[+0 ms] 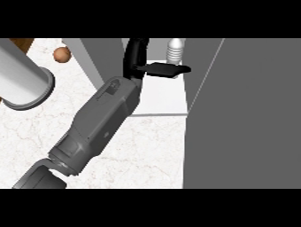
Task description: Pick up the bottled water, place it into the cabinet and close the cabinet
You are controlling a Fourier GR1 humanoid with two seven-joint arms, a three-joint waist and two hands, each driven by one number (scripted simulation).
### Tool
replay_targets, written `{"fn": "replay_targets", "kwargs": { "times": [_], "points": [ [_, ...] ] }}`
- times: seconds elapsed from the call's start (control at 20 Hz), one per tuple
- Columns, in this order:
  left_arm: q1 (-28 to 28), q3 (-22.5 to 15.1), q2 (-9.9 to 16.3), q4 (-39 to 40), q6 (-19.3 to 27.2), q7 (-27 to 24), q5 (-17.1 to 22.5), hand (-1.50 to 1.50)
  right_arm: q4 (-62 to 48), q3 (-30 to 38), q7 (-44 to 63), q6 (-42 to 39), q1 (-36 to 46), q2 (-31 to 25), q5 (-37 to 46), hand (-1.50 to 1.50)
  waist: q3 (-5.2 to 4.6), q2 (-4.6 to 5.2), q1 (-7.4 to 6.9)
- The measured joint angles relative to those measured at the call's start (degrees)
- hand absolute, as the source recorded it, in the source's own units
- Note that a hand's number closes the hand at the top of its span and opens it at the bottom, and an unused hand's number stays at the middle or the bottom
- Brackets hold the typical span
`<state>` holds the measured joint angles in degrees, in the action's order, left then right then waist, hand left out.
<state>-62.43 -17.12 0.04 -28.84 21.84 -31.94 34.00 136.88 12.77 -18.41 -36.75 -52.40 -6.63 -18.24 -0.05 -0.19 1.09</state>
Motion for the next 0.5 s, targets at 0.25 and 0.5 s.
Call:
{"fn": "replay_targets", "kwargs": {
  "times": [0.25, 0.5],
  "points": [
    [7.23, -4.76, -0.03, -10.63, 1.21, 2.52, 0.80, -1.50, 0.15, -0.77, 1.59, 1.10, 0.87, -0.14, -0.28, -1.50, -0.02, -0.26, -1.18],
    [15.89, -8.93, 0.25, -22.52, 2.82, 4.42, 0.45, -1.50, 0.23, -2.67, 2.69, 2.05, 1.11, 0.76, -0.19, -1.50, -0.01, -0.35, -1.71]
  ]
}}
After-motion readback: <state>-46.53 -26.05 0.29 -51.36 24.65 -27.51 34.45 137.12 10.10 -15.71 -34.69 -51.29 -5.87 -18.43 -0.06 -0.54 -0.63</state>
